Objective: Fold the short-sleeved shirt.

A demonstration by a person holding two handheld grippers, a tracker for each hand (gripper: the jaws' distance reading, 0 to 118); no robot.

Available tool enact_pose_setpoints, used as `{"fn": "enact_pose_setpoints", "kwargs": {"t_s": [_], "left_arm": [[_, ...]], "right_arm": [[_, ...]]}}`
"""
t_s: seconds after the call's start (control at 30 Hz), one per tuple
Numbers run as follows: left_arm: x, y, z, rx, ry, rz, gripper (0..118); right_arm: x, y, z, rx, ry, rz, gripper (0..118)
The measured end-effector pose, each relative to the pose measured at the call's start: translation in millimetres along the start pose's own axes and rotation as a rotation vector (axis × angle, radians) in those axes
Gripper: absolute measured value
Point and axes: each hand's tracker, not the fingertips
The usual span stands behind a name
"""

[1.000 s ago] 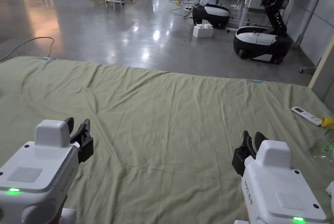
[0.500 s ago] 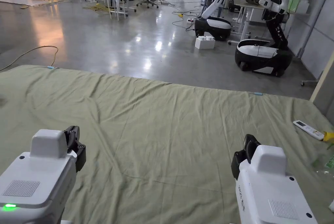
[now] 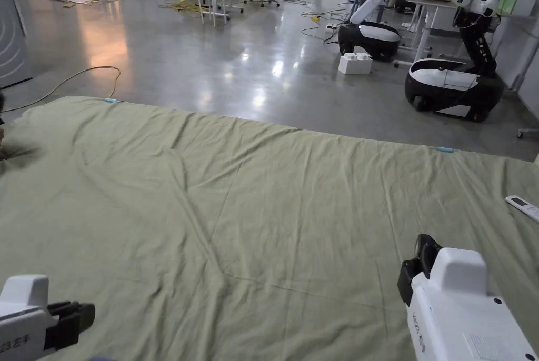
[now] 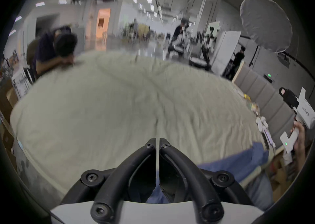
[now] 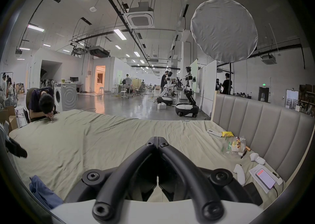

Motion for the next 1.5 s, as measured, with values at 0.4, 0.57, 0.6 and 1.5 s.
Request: {"fn": "enact_pose_setpoints", "kwargs": {"t_s": [0.4,0.57,0.6,1.5], "left_arm": [[-85,-64,-48,-0.217,-0.342,0.406,78],[-93,-79,-76,-0.178,-0.536,0.603,77],[-91,-81,-80,-0.177,-0.575,0.641,77],[-70,-9,8,-0.123,-0.274,0.459,18]], "right_arm": [[-10,-18,-4,-0.086,0.032,0.036,1],[-12,-24,-1,-0.11,0.038,0.031,1],[-12,-25,-1,-0.113,0.037,0.03,1],[-10,-34,-1,-0.145,0.06,0.022,1]]}}
